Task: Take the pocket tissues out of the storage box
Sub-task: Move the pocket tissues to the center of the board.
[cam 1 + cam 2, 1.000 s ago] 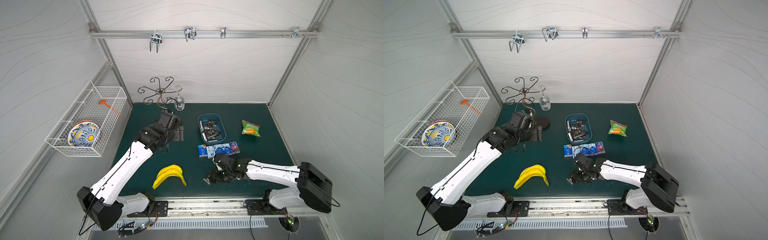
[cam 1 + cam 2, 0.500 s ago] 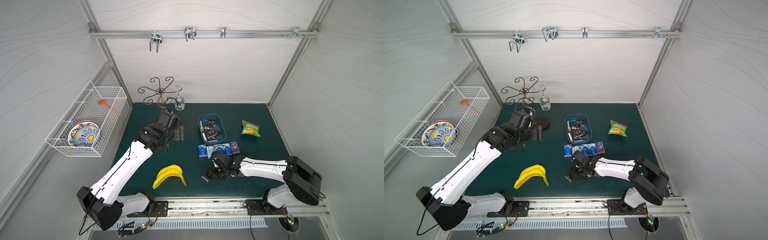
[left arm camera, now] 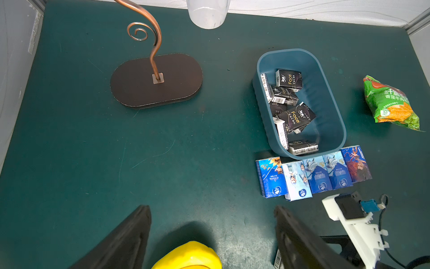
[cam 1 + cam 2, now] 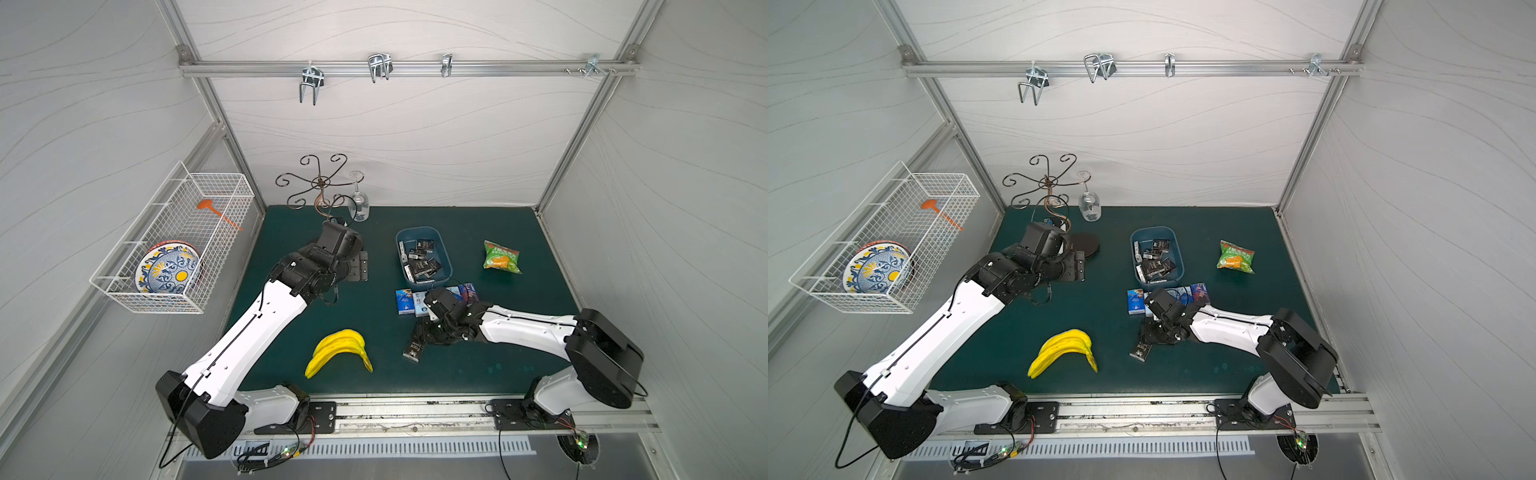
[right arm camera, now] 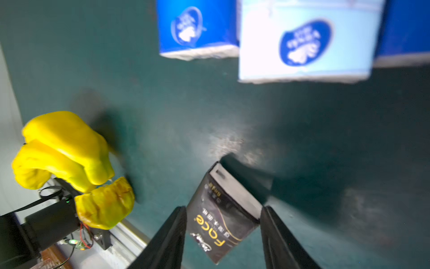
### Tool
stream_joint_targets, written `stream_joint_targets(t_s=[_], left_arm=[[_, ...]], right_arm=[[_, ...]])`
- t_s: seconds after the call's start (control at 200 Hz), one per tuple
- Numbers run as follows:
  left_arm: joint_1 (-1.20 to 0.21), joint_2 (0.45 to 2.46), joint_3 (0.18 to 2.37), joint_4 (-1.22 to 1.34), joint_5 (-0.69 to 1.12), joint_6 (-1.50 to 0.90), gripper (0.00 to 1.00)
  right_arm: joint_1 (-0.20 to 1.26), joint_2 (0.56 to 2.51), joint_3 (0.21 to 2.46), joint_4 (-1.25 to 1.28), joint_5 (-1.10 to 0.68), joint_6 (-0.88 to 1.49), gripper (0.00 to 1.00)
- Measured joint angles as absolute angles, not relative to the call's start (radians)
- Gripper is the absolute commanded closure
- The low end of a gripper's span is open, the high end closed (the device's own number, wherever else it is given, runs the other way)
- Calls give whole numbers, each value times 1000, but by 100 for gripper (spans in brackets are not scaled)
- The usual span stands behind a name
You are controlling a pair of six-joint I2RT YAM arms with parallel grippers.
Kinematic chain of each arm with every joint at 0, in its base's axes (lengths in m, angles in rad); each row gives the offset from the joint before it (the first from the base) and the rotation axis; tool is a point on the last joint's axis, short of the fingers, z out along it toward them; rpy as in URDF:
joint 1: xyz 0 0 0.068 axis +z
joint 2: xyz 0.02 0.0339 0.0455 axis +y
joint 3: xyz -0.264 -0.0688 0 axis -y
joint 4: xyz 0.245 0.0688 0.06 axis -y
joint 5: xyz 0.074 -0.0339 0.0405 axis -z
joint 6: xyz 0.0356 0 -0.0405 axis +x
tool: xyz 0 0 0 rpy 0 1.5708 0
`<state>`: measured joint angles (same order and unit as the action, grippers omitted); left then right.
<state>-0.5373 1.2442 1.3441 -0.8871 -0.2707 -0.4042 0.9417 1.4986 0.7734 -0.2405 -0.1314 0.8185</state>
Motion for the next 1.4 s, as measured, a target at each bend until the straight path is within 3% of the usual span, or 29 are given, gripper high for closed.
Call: stream_joint_targets(t_s=[0.47,1.101,1.401], left_arm=[[-537,1244,1344,-887,-273,-404,13],[-537,1244,1344,-894,-277,-404,13],[-537,1244,1344,-894,-278,-404,13]], right_arm=[[1029,1347,659,-257,-88,901,44],[1041,1551,753,-164,-84,920,44],[1039,1583,781,-146,-82,916,52]])
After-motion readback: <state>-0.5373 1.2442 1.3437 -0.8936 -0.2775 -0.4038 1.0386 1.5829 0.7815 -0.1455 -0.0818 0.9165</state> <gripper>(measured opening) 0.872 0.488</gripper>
